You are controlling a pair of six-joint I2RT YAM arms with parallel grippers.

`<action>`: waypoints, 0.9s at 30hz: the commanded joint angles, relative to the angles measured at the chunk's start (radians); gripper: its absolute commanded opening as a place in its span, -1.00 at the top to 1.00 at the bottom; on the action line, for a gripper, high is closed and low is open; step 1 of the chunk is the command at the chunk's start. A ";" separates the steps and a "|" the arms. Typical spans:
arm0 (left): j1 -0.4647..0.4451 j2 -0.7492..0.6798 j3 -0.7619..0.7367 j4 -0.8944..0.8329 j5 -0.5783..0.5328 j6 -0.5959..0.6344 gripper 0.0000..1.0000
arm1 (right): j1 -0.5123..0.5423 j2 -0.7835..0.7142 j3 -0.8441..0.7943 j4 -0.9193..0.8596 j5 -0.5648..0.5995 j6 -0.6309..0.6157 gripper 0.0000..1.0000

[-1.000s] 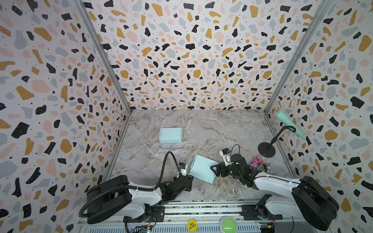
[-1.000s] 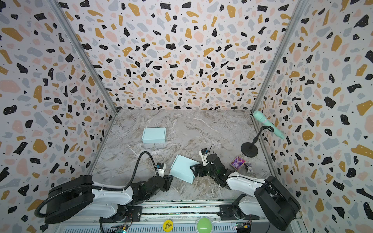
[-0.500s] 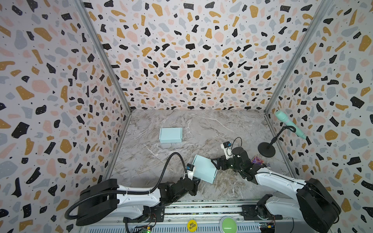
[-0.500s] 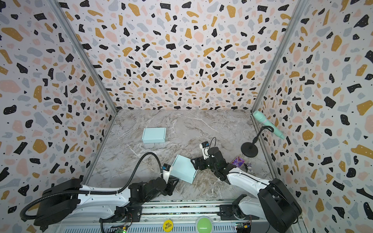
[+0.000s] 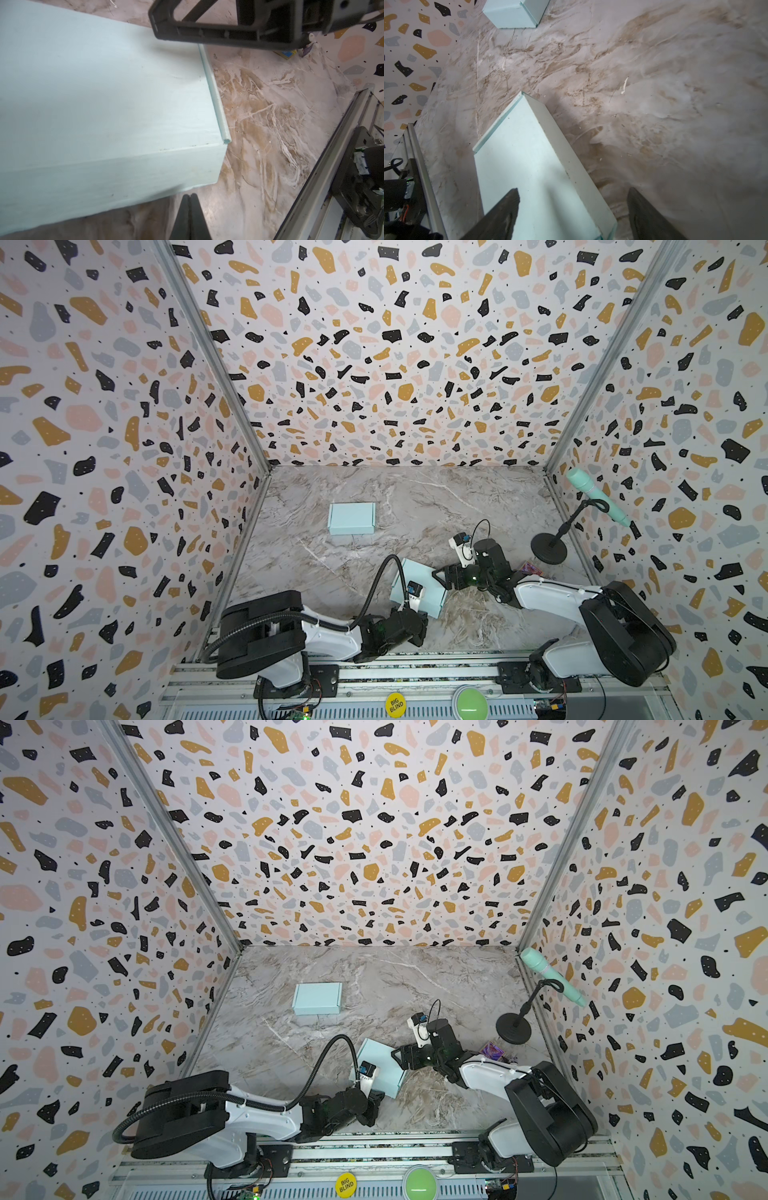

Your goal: Fold the paper box

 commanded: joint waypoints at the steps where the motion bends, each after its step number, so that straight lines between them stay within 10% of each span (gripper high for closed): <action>1: -0.004 0.031 0.025 0.076 0.002 -0.011 0.92 | -0.002 0.004 0.015 0.046 -0.063 -0.012 -0.56; 27: 0.073 0.097 0.008 0.139 -0.005 -0.023 0.90 | 0.150 -0.008 -0.150 0.109 -0.119 0.084 -0.29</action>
